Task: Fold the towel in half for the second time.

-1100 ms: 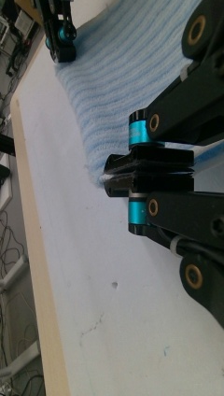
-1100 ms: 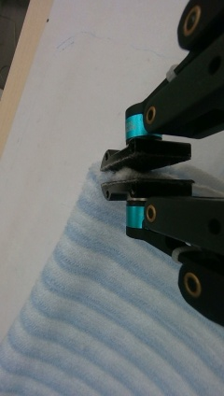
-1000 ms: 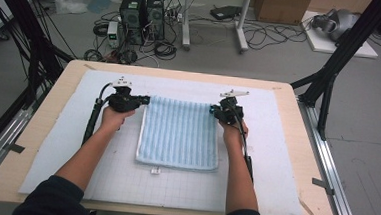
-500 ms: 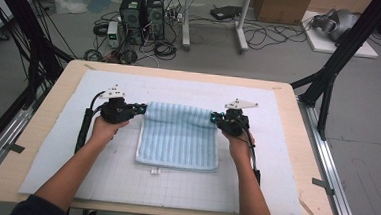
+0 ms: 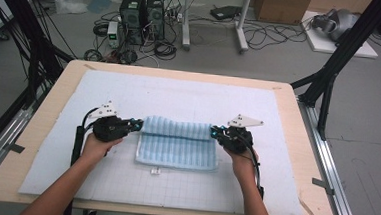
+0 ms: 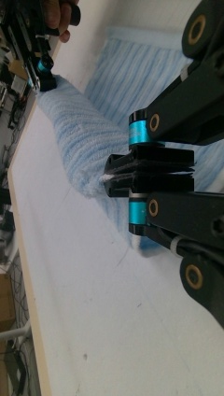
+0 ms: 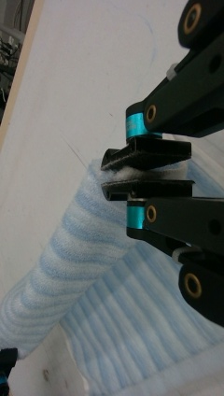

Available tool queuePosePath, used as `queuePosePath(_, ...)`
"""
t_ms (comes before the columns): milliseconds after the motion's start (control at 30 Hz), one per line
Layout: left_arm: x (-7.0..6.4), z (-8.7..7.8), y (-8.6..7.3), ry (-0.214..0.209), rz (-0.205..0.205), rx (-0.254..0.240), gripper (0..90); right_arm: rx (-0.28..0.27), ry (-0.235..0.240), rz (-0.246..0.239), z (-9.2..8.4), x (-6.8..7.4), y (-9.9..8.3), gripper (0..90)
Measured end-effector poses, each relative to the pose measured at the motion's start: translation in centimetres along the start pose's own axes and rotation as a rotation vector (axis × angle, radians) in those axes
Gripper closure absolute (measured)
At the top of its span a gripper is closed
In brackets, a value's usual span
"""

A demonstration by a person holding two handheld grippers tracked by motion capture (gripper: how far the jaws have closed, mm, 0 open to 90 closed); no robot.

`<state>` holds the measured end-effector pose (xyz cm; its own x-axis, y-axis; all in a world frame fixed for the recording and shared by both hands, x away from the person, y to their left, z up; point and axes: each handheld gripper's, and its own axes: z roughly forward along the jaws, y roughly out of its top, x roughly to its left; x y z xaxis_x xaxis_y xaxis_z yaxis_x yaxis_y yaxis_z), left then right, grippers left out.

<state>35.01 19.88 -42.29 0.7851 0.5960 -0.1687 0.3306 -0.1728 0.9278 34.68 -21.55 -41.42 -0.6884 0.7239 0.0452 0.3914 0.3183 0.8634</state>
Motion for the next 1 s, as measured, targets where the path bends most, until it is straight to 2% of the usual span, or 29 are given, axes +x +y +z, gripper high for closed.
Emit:
queuePosePath(133, -0.5, -0.4, -0.5, -0.012, 0.006, 0.016, 87.3, 0.005, 0.006, -0.015, -0.8, 0.9, -0.9, 82.8)
queuePosePath(267, -1.1, -0.6, -1.2, -0.024, 0.017, 0.037, 87.3, 0.002, 0.009, -0.007, -1.3, 1.5, -1.8, 82.8)
queuePosePath(467, -1.6, -1.0, -2.1, -0.039, -0.003, 0.06, 87.0, 0.024, 0.018, -0.017, -1.7, 2.3, -2.6, 82.7)
queuePosePath(667, -2.0, -1.4, -2.1, -0.047, -0.007, 0.049, 86.0, 0.034, 0.02, -0.02, -1.8, 2.4, -3.0, 82.4)
queuePosePath(700, -2.0, -1.5, -2.0, -0.047, -0.02, 0.042, 84.1, 0.039, 0.022, -0.02, -1.8, 2.4, -3.0, 82.3)
queuePosePath(733, -1.9, -1.6, -1.9, -0.042, -0.049, 0.038, 77.6, 0.04, 0.025, -0.023, -1.9, 2.5, -3.0, 81.7)
queuePosePath(767, -1.8, -1.6, -1.8, -0.042, -0.084, 0.034, 66.8, 0.044, 0.032, -0.028, -1.9, 2.5, -3.0, 80.4)
queuePosePath(833, -1.5, -1.9, -1.4, -0.033, -0.141, 0.014, 55.9, 0.066, 0.044, -0.025, -2.0, 2.7, -3.1, 70.6)
queuePosePath(867, -1.4, -2.0, -1.2, -0.022, -0.144, 0.004, 53.9, 0.071, 0.031, -0.031, -2.1, 2.8, -3.0, 63.1)
queuePosePath(900, -1.2, -2.2, -0.9, -0.011, -0.144, -0.009, 52.7, 0.071, 0.015, -0.04, -2.4, 2.7, -2.8, 59.3)
queuePosePath(1000, -0.8, -2.3, -0.4, -0.006, -0.167, -0.036, 51.2, 0.011, -0.02, 0.007, -3.7, 2.0, -1.7, 51.7)
